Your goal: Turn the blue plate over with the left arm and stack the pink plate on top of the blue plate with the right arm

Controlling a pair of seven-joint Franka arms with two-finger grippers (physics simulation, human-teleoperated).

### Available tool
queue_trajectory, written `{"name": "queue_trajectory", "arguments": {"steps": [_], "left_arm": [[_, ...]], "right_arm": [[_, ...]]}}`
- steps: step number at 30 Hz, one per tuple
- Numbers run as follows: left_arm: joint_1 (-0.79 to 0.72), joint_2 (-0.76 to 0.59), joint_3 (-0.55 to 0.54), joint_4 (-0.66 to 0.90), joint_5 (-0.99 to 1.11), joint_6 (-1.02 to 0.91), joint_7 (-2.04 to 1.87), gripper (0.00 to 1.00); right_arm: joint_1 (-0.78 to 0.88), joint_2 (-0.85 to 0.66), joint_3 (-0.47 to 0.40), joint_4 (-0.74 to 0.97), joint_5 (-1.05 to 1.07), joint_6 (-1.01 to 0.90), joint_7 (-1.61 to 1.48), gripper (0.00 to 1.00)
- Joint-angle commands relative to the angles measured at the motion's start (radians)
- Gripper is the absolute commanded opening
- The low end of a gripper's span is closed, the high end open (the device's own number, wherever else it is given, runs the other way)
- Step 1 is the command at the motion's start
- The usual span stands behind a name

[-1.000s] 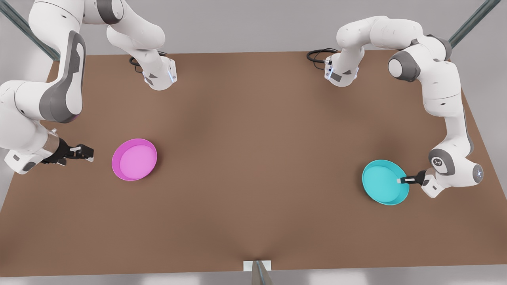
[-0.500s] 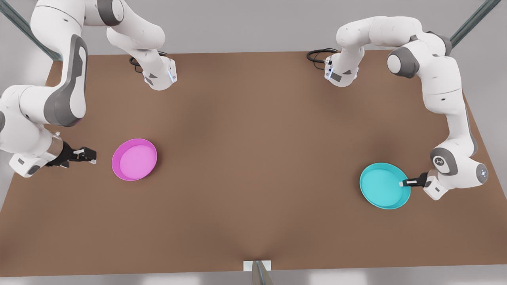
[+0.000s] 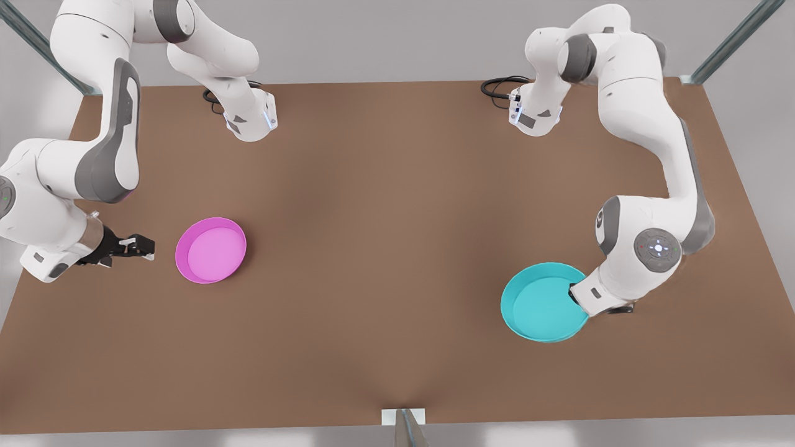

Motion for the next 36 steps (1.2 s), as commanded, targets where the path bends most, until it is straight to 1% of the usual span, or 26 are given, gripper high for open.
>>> {"name": "queue_trajectory", "arguments": {"steps": [1,2,3,4,5,6,7,8,9,10,11,13,14,16,17,18,21,23,25,30,31,32,33,35,36], "left_arm": [[-0.094,0.0,0.001,0.053,0.263,-0.134,-0.651,0.21],[-0.163,0.009,0.018,0.085,0.321,-0.134,-0.662,0.21],[-0.315,0.021,0.197,0.093,0.324,-0.13,-0.654,0.21],[-0.502,0.051,0.416,0.088,0.321,-0.121,-0.645,0.21],[-0.599,0.093,0.507,0.093,0.323,-0.121,-0.666,0.21],[-0.705,0.146,0.628,0.093,0.324,-0.119,-0.717,0.21],[-0.791,0.204,0.719,0.09,0.324,-0.105,-0.777,0.21],[-0.86,0.261,0.766,0.093,0.329,-0.105,-0.861,0.21],[-0.935,0.307,0.84,0.082,0.327,-0.105,-0.919,0.21],[-0.999,0.354,0.883,0.08,0.329,-0.108,-1.023,0.21],[-1.034,0.363,0.866,0.08,0.4,-0.119,-1.167,0.21],[-1.097,0.371,0.852,0.07,0.454,-0.14,-1.315,0.21],[-1.137,0.4,0.851,0.027,0.526,-0.142,-1.448,0.21],[-1.159,0.457,0.838,0.002,0.568,-0.128,-1.729,0.21],[-1.2,0.471,0.825,-0.126,0.669,-0.059,-1.89,0.21],[-1.2,0.472,0.796,-0.154,0.752,-0.035,-2.047,0.21],[-1.197,0.554,0.75,-0.157,0.849,-0.036,-2.288,0.21],[-1.193,0.563,0.704,-0.162,0.913,-0.039,-2.407,0.21],[-1.179,0.564,0.644,-0.16,0.919,-0.045,-2.449,0.21],[-1.177,0.6,0.615,-0.16,0.919,-0.048,-2.44,0.21],[-1.177,0.6,0.615,-0.16,0.918,-0.047,-2.435,0.39],[-1.177,0.601,0.611,-0.159,0.916,-0.047,-2.435,0.6],[-1.177,0.603,0.602,-0.159,0.913,-0.048,-2.436,0.7],[-1.177,0.6,0.582,-0.153,0.905,-0.048,-2.435,0.78],[-1.177,0.591,0.549,-0.144,0.896,-0.048,-2.436,0.85]], "right_arm": [[-0.004,-0.001,0.0,0.0,0.003,-0.002,-0.002,1.0],[-0.005,0.001,0.0,0.0,0.003,-0.005,-0.002,1.0],[-0.007,0.001,0.0,0.0,0.003,-0.005,-0.002,1.0],[-0.01,0.004,0.0,0.0,0.004,-0.007,-0.001,1.0],[-0.011,0.01,-0.002,0.0,0.006,-0.007,-0.002,1.0],[-0.019,0.012,-0.002,0.0,0.008,-0.01,0.001,1.0],[-0.021,0.012,-0.002,0.0,0.009,-0.01,-0.001,1.0],[-0.033,0.015,-0.002,0.002,0.017,-0.008,-0.002,1.0],[-0.045,0.019,-0.002,0.0,0.035,-0.008,-0.01,1.0],[-0.05,0.022,-0.002,0.0,0.037,-0.005,-0.01,1.0],[-0.053,0.025,-0.002,0.001,0.038,-0.004,-0.011,1.0],[-0.064,0.031,-0.002,0.0,0.055,-0.002,-0.01,1.0],[-0.079,0.038,-0.002,0.002,0.069,-0.002,-0.013,1.0],[-0.11,0.053,0.0,0.0,0.121,-0.011,-0.013,1.0],[-0.111,0.054,0.0,0.0,0.132,-0.014,-0.013,1.0],[-0.111,0.054,0.0,0.0,0.132,-0.014,-0.013,1.0],[-0.11,0.054,-0.002,0.002,0.132,-0.014,-0.017,1.0],[-0.107,0.051,-0.002,0.002,0.132,-0.013,-0.017,1.0],[-0.11,0.053,-0.002,0.0,0.132,-0.014,-0.019,1.0],[-0.099,0.042,0.001,-0.003,0.127,-0.014,-0.011,1.0],[-0.1,0.044,0.001,-0.003,0.127,-0.013,-0.013,1.0],[-0.099,0.045,0.001,-0.003,0.127,-0.013,-0.013,1.0],[-0.099,0.045,0.001,-0.003,0.127,-0.013,-0.013,1.0],[-0.099,0.045,0.001,-0.003,0.127,-0.013,-0.013,1.0],[-0.099,0.047,0.001,-0.003,0.127,-0.013,-0.013,1.0]]}}
